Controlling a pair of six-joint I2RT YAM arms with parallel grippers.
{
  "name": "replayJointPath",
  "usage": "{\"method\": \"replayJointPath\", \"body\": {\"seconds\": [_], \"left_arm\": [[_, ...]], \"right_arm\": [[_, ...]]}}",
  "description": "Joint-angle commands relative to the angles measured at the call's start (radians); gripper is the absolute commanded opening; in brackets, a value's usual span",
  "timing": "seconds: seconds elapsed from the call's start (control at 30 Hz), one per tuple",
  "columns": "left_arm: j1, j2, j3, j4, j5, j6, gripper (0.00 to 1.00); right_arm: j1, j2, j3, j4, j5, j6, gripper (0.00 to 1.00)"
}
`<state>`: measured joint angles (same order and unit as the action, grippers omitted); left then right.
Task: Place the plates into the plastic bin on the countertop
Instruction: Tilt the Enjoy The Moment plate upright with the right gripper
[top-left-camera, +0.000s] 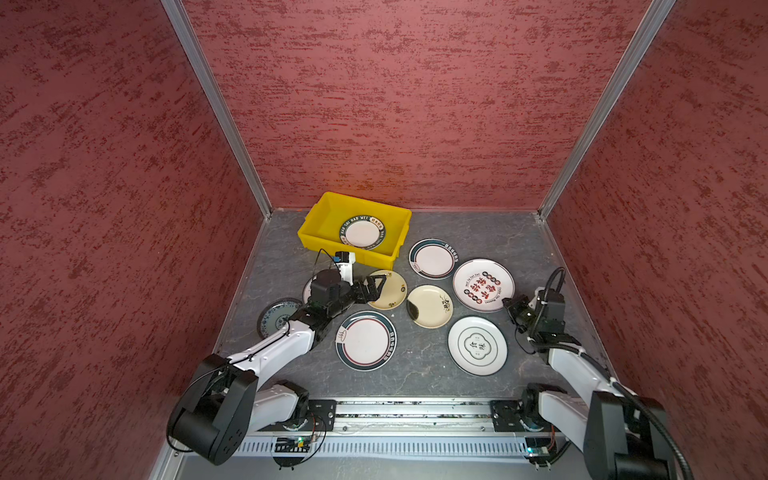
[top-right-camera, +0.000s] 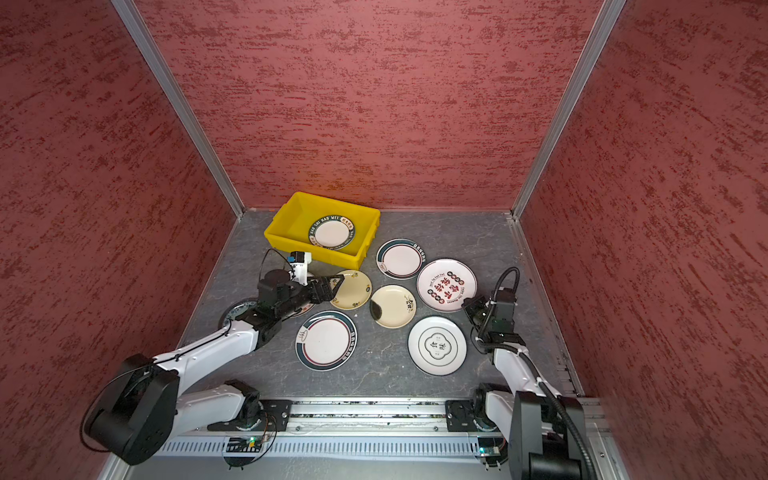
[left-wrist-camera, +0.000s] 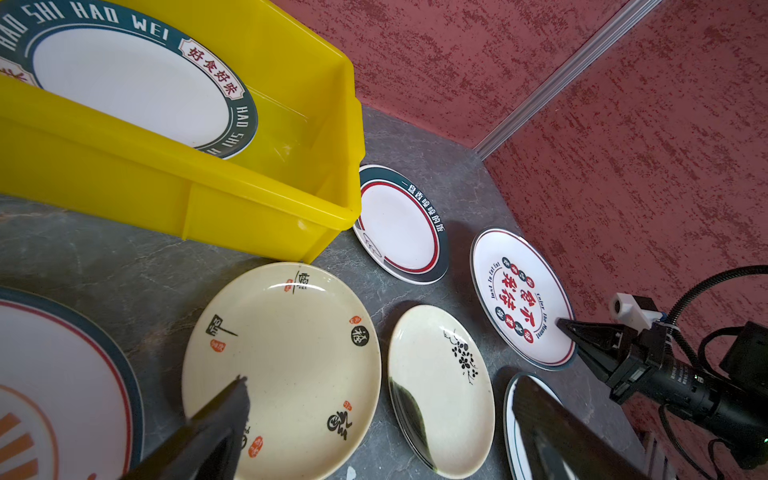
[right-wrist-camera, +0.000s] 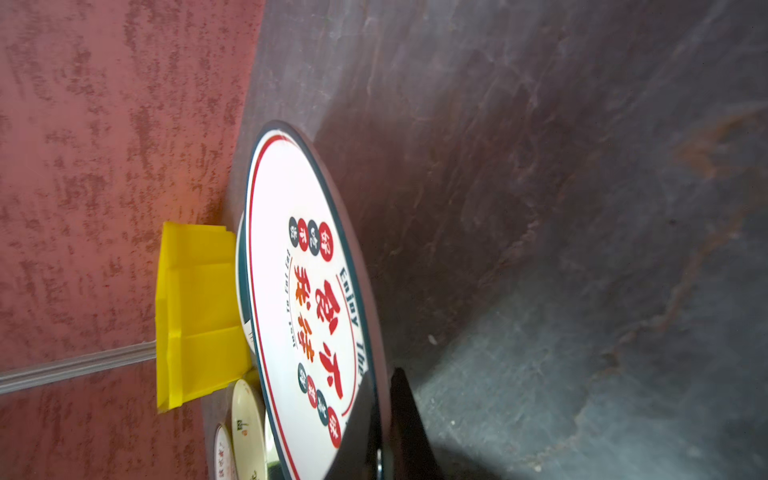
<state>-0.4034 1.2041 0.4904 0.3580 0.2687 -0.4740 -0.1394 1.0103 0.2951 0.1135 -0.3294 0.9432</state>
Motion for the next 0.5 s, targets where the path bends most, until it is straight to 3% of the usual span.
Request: {"method": "replayJointPath", "body": {"seconds": [0.0, 0.17, 0.47], "left_arm": [[-0.004, 0.006, 0.020, 0.033, 0.032, 0.001, 0.99], [-0.004, 0.051, -0.001, 0.110, 0.076, -0.037, 0.99], [-0.005, 0.106, 0.000, 0.198, 0.140, -0.087, 0.97]], "right_arm": [[0.003, -0.071, 0.045, 0.054, -0.098, -0.013, 0.00], [0.061, -0.101, 0.046, 0.102, -0.122, 0.017, 0.00], [0.288, -0.046, 0.106, 0.199, -0.064, 0.026, 0.00]]}}
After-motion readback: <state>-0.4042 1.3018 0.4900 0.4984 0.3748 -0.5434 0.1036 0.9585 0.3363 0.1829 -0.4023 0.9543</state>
